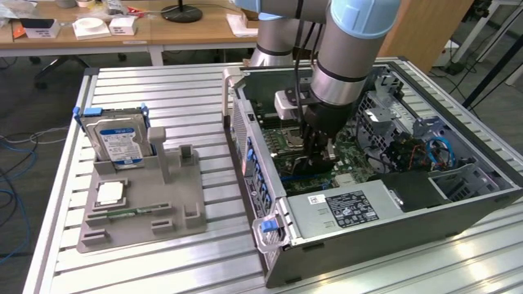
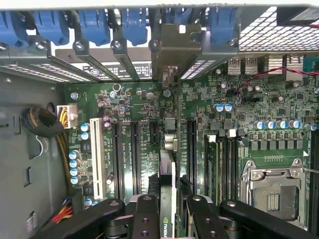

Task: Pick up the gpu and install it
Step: 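Insert the gpu into the slot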

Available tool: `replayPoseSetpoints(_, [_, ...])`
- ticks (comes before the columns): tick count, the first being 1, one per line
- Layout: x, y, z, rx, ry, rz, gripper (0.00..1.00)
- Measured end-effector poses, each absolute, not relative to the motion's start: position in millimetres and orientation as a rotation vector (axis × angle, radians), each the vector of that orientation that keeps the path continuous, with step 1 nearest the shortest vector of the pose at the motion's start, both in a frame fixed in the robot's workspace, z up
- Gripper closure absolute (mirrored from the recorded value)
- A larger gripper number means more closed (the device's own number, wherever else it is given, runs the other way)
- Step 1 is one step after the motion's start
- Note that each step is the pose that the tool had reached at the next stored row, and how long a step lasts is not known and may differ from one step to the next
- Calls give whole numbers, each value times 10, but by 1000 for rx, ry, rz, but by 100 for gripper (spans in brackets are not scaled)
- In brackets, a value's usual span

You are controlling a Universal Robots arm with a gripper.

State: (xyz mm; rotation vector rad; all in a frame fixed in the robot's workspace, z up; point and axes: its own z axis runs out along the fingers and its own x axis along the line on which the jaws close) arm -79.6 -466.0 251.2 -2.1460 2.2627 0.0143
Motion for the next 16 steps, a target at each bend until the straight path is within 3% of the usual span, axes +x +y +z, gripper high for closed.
replayPoseSetpoints(16, [-796,-4636,2464,-2147,2263,14,74])
